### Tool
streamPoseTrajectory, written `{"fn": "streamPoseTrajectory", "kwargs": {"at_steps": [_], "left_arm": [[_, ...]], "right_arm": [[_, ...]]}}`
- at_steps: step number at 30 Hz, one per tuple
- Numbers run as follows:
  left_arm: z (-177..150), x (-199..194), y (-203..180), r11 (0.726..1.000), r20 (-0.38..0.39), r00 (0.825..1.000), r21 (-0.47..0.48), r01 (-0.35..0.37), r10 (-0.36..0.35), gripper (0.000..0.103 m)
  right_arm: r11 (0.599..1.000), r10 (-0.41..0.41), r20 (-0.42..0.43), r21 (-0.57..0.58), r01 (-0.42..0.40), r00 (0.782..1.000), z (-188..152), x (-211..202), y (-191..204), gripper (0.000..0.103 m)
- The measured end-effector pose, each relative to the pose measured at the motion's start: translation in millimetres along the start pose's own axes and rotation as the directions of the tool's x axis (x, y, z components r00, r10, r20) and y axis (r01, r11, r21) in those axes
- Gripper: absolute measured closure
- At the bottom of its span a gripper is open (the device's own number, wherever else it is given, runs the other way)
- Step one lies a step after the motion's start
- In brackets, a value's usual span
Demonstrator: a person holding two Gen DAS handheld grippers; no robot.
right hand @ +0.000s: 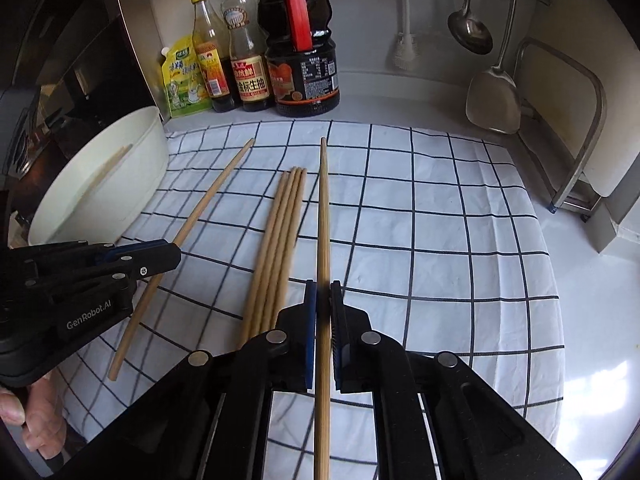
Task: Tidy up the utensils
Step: 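Close the right tool on one chopstick while the left tool grasps another, then carry the chopstick in the right tool into the basin while the left tool carries its chopstick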
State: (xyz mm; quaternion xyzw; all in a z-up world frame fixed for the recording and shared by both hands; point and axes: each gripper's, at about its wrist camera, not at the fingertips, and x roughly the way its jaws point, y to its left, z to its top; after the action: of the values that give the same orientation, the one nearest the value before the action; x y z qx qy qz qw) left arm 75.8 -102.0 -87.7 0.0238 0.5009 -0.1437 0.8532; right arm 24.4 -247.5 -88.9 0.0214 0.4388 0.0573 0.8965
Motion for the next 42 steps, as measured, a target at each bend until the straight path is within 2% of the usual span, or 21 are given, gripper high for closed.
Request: {"fn": "streamPoseTrajectory", "kwargs": {"at_steps": [6,9,15,20,25,31,38,42], "left_arm": [[3.0,-54.3,36.9,1.0,0.071,0.997,-0.017,-0.014,0.015,0.096],[2.4,-73.3,62.1,0.998,0.075,0.997,-0.054,-0.017,0.021,0.096],[3.4,-106.3,125.7,0.988,0.107,0.99,-0.133,-0.081,0.095,0.096],[8.3,-118.9,184.9,0.971,0.112,0.981,-0.199,-0.134,0.158,0.096],[20.7,-115.0,231.9,0.957,0.106,0.974,-0.235,-0.172,0.202,0.096],[36.3,-76.7,269.1,0.959,0.035,0.985,-0.235,-0.158,0.17,0.096],[39.4,-36.7,283.3,0.966,-0.039,0.99,-0.217,-0.144,0.139,0.096],[37.3,-21.0,284.5,0.968,-0.068,0.991,-0.214,-0.131,0.12,0.096]], "right_arm": [[0.998,0.053,0.048,0.019,-0.054,0.997,17.9,-31.5,37.8,0.096],[0.997,0.079,0.079,-0.018,-0.078,0.994,30.5,-37.9,69.8,0.096],[0.978,0.18,0.093,-0.118,-0.169,0.979,60.8,-30.0,142.1,0.096],[0.959,0.244,0.071,-0.167,-0.23,0.967,87.8,-11.4,196.1,0.096],[0.95,0.254,0.03,-0.198,-0.243,0.967,109.4,18.9,241.2,0.096],[0.952,0.249,-0.049,-0.171,-0.254,0.967,126.2,67.0,271.2,0.096],[0.971,0.215,-0.132,-0.081,-0.227,0.968,128.6,109.9,274.1,0.096],[0.978,0.186,-0.166,-0.068,-0.2,0.968,125.7,124.3,272.0,0.096]]}}
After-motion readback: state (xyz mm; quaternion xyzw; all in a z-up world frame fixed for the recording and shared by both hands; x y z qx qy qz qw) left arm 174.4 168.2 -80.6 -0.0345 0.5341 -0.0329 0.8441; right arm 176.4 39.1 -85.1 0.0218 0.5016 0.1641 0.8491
